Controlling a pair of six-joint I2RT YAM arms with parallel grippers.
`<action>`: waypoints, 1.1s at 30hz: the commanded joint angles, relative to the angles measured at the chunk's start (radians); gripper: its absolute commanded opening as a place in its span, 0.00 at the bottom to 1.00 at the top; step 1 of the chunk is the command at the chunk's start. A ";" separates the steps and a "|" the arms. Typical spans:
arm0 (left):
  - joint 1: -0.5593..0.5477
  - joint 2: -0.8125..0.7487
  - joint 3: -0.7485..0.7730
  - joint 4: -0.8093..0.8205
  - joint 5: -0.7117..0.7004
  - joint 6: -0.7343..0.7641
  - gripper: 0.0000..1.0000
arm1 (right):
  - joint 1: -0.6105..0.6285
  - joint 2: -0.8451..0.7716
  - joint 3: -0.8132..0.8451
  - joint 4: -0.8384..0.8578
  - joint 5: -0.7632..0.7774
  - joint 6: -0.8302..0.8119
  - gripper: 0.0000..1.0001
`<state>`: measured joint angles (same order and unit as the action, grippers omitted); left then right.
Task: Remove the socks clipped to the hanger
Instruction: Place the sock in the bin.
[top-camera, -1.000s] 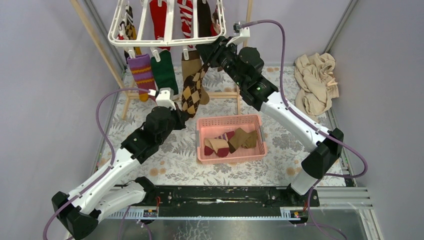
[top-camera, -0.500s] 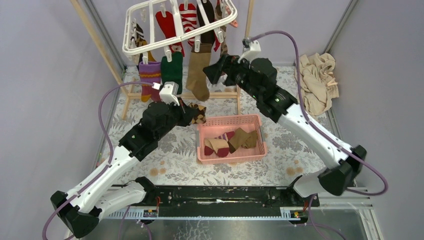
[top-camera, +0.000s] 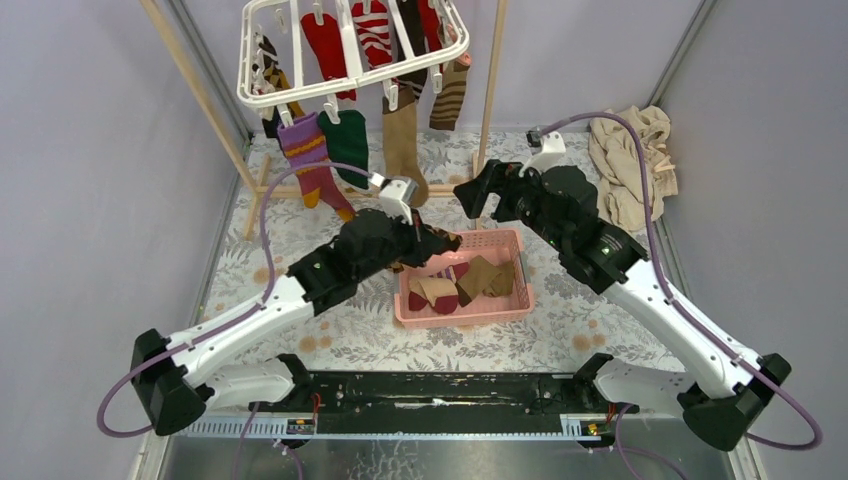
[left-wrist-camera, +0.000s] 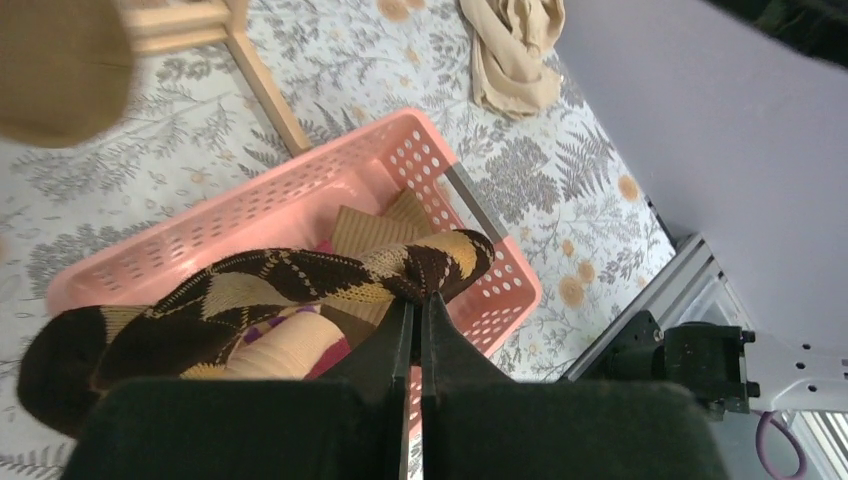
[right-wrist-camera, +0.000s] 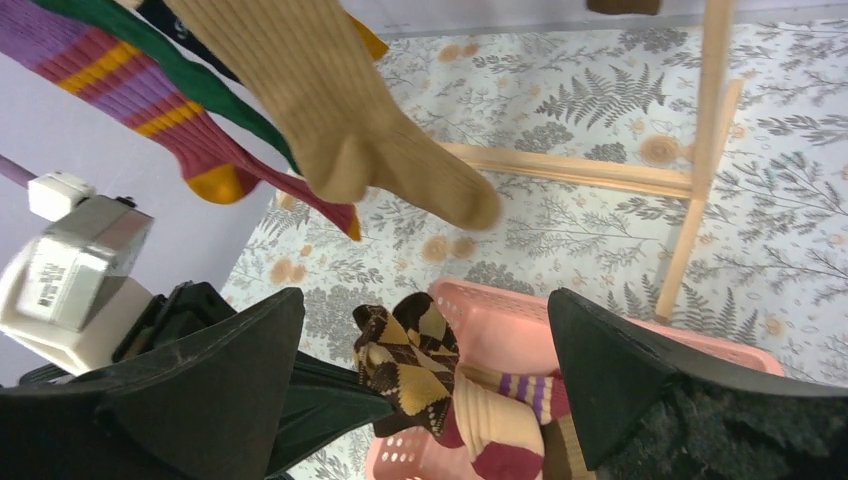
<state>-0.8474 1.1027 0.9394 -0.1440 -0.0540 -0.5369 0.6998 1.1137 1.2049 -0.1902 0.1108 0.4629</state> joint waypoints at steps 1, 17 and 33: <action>-0.045 0.057 0.054 0.111 -0.031 -0.013 0.00 | -0.017 -0.061 -0.011 -0.021 0.047 -0.041 1.00; -0.115 0.158 0.027 0.112 -0.127 -0.040 0.94 | -0.048 -0.038 -0.040 -0.019 -0.023 -0.088 1.00; -0.147 -0.215 -0.027 -0.302 -0.529 -0.221 0.99 | 0.038 0.216 -0.032 0.351 -0.055 -0.231 0.92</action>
<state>-0.9878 0.9329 0.9302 -0.2966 -0.3752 -0.6685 0.6716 1.2942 1.1557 -0.0055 0.0372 0.3031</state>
